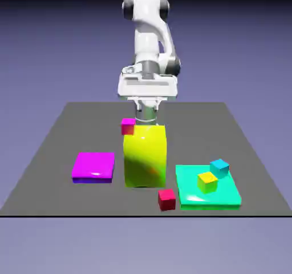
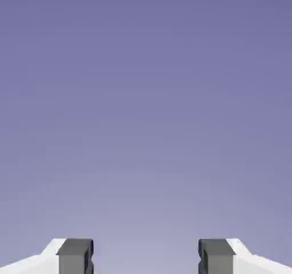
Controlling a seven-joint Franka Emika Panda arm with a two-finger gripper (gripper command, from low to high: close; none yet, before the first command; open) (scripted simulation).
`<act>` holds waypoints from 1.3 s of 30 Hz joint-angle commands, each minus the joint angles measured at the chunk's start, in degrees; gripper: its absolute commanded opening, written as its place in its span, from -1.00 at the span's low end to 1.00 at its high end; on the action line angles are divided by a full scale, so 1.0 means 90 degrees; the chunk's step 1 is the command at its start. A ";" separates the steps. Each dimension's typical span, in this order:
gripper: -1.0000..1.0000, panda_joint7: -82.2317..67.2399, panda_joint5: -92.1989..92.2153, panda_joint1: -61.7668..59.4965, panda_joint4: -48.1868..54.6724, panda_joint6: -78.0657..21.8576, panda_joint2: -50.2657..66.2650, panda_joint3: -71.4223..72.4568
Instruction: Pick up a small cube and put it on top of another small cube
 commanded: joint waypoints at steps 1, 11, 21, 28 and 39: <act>0.00 0.0144 0.0188 -0.0061 0.0142 -0.0197 0.0231 0.0032; 0.00 0.1582 0.2068 -0.0670 0.1562 -0.2160 0.2538 0.0352; 0.00 0.3019 0.3947 -0.1280 0.2981 -0.4124 0.4845 0.0672; 0.00 0.3968 0.5187 -0.1682 0.3917 -0.5420 0.6368 0.0883; -1.00 0.3809 0.5021 -0.1757 0.3938 -0.5412 0.6382 0.0898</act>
